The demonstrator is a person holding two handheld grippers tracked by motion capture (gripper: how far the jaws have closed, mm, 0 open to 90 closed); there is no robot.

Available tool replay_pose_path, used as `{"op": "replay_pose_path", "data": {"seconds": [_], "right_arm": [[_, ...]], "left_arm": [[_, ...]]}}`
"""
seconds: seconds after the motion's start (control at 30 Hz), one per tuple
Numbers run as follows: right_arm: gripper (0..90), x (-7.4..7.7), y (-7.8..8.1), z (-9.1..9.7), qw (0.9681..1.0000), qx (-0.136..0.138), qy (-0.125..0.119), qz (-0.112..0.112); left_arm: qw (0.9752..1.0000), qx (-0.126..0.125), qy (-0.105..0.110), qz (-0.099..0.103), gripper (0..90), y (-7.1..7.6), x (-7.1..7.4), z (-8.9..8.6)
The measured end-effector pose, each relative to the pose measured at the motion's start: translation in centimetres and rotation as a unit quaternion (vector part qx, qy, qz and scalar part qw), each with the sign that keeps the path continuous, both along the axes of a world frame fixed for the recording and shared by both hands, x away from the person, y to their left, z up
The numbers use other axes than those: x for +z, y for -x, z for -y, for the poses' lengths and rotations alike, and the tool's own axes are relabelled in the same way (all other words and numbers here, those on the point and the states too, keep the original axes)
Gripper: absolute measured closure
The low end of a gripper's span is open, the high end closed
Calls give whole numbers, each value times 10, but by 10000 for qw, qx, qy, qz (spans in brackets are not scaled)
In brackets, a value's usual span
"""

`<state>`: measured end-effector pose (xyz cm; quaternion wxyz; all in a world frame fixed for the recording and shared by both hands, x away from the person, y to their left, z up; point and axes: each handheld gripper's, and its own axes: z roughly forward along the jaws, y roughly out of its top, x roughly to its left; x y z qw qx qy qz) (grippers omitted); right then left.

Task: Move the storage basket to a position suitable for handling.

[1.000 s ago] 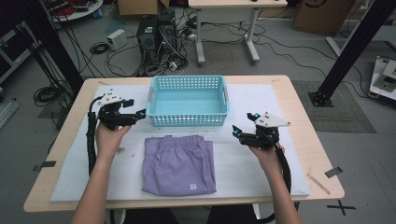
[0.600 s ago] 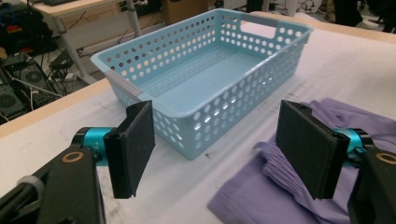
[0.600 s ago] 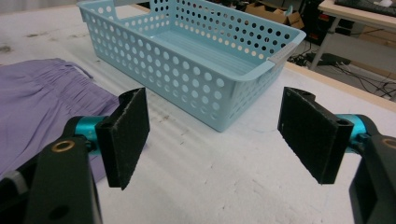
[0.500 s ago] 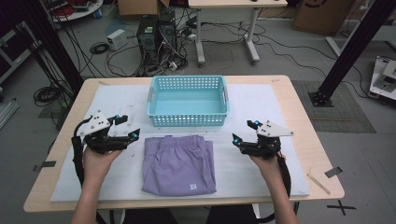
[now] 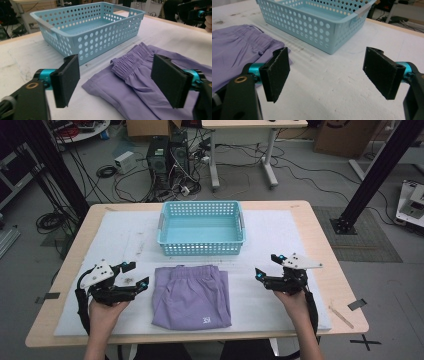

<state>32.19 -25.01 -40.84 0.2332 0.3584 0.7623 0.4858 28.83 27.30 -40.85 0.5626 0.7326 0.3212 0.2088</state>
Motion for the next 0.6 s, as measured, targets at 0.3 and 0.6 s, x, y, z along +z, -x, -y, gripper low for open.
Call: {"op": "replay_pose_path", "data": {"seconds": [0.3, 0.6], "right_arm": [[217, 0, 2, 3, 10000, -48, -3, 20], [217, 1, 3, 2, 10000, -50, 20, 53]], "left_arm": [[10000, -45, -47, -27, 227, 2, -4, 3], [9999, -18, -61, -145, 227, 3, -4, 6]]}}
